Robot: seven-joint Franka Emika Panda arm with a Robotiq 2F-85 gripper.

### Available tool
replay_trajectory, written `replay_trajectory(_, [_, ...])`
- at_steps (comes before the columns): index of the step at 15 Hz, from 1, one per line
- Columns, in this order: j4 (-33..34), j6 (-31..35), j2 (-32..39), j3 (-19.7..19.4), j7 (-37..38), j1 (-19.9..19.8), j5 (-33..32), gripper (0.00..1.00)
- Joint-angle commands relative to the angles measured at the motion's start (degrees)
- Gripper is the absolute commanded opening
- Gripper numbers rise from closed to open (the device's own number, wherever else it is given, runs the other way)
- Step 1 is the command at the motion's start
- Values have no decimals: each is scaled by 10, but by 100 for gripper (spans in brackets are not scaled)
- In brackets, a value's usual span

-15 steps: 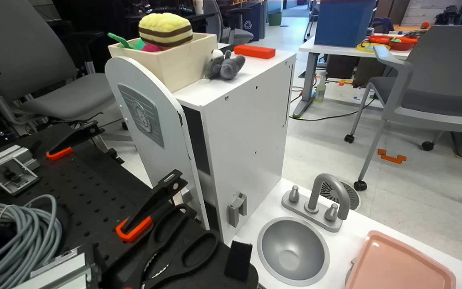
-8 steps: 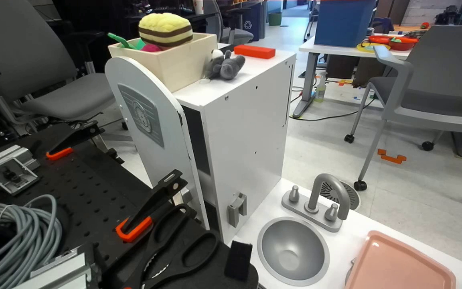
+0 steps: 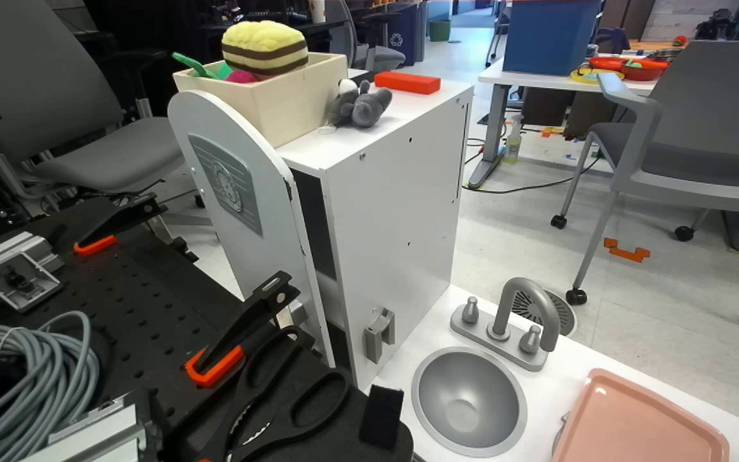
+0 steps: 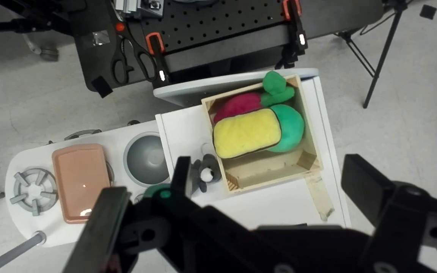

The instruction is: Remove the yellow plushy from the basket and put it on top of the cupboard

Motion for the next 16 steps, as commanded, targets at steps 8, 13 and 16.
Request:
replay_trajectory(8, [-75, 60, -7, 6, -78, 15, -87, 100])
replay_trajectory(13, [-115, 151, -16, 6, -87, 15, -72, 100])
replay_trajectory(16, [-118, 147, -12, 7, -108, 16, -52, 100])
